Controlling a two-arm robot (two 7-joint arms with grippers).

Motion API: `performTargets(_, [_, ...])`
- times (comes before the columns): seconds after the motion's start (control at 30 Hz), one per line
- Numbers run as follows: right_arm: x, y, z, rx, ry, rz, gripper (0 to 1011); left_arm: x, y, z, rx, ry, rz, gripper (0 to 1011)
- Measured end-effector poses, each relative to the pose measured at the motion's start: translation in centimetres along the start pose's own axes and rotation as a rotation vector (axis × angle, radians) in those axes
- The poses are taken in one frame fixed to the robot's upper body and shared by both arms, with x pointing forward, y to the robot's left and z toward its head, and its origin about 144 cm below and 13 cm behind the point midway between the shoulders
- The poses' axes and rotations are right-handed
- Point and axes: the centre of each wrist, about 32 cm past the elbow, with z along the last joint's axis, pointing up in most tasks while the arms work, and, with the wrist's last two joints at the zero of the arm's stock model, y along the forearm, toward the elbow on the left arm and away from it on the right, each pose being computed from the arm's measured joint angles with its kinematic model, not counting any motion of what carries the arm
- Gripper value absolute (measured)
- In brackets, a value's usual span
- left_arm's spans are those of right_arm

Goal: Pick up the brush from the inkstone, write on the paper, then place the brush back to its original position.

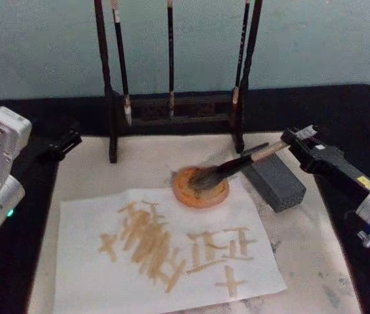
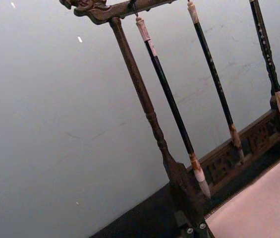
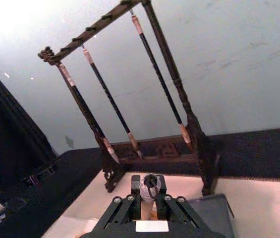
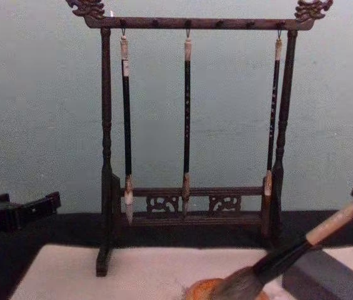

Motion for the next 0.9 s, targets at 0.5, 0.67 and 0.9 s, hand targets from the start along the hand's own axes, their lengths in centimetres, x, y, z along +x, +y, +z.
performTargets(0.5, [1.1,0.0,-0.3,-0.004,0.041,-0.016,163,0.0,0.0,0.0,0.000,0.000,0.000,1002])
performTargets(0.67, [1.3,0.1,-0.3,-0.006,0.046,-0.017,163,0.0,0.0,0.0,0.000,0.000,0.000,1002])
performTargets(0.9, [1.4,0.2,-0.3,-0.008,0.048,-0.015,163,0.0,0.0,0.0,0.000,0.000,0.000,1002])
